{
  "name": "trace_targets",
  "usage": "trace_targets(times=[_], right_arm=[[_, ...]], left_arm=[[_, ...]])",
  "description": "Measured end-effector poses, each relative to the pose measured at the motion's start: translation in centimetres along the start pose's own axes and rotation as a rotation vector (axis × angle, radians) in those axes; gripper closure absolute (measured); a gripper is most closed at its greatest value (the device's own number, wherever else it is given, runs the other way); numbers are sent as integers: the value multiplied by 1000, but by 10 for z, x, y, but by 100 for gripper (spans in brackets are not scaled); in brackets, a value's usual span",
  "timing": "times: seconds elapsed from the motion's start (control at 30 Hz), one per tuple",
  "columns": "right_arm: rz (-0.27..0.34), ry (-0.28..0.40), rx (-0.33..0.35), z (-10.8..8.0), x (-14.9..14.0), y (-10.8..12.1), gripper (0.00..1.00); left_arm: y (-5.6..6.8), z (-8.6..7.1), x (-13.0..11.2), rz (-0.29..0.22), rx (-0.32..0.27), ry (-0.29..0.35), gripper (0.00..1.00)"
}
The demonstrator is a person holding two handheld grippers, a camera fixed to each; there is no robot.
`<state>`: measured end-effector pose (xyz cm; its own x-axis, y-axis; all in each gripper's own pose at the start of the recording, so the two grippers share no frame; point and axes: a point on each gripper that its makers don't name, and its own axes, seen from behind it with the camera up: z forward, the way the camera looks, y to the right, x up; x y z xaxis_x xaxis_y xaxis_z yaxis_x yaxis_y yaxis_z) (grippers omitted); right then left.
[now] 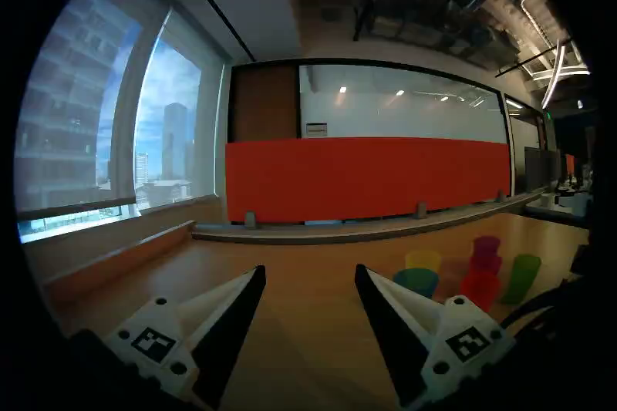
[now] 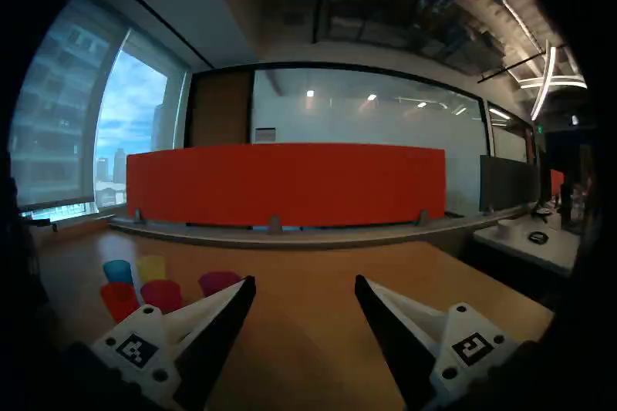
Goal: Pour water
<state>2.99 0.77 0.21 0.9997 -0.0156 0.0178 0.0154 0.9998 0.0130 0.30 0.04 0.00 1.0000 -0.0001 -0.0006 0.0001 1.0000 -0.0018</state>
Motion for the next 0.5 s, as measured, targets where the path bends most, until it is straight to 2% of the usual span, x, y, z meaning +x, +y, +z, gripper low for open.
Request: trace_targets(times=[0.27,0.5], right_arm=[[-17,7,20,5,60,-7,1],[-18,2,38,9,101,-12,1]], left_arm=[[4,4,52,-5,-38,15,15],[1,10,92,-9,-56,18,15]])
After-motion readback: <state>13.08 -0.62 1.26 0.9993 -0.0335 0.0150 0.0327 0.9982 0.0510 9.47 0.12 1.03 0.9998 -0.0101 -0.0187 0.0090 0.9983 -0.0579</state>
